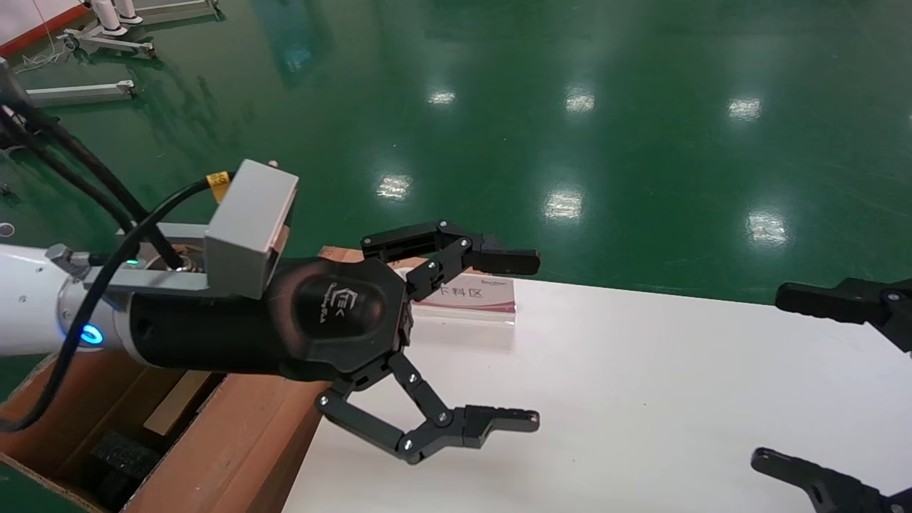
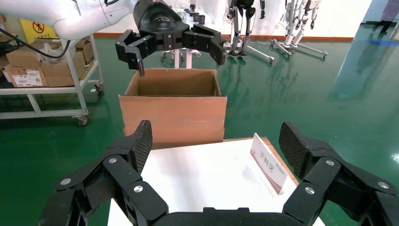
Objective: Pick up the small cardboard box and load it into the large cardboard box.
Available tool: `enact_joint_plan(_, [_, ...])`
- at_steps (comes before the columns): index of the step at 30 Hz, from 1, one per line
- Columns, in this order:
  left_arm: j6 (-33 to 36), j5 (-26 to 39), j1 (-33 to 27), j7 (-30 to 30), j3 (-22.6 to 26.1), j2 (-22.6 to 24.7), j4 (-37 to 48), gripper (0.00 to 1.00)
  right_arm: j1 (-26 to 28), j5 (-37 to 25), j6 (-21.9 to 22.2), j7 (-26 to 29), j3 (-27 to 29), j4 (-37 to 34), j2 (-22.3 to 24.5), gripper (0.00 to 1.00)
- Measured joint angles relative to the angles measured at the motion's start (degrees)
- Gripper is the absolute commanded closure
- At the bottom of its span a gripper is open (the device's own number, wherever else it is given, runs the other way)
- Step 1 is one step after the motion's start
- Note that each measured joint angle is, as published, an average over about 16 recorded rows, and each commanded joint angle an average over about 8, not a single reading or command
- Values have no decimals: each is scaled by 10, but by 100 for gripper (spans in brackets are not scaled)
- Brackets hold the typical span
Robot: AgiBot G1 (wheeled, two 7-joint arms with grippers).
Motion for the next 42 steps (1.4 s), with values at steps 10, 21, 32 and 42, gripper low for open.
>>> enact_joint_plan(10, [-3, 3, -8, -2, 14, 1, 5, 0, 0, 0, 0, 0, 0, 0, 0, 0])
enact_joint_plan(21, [-5, 5, -13, -3, 21, 1, 8, 0, 0, 0, 0, 0, 0, 0, 0, 0])
enact_joint_plan(32, [-6, 5, -15, -4, 24, 1, 9, 0, 0, 0, 0, 0, 0, 0, 0, 0])
enact_joint_plan(42, [-7, 5, -15, -4, 25, 2, 10, 0, 0, 0, 0, 0, 0, 0, 0, 0])
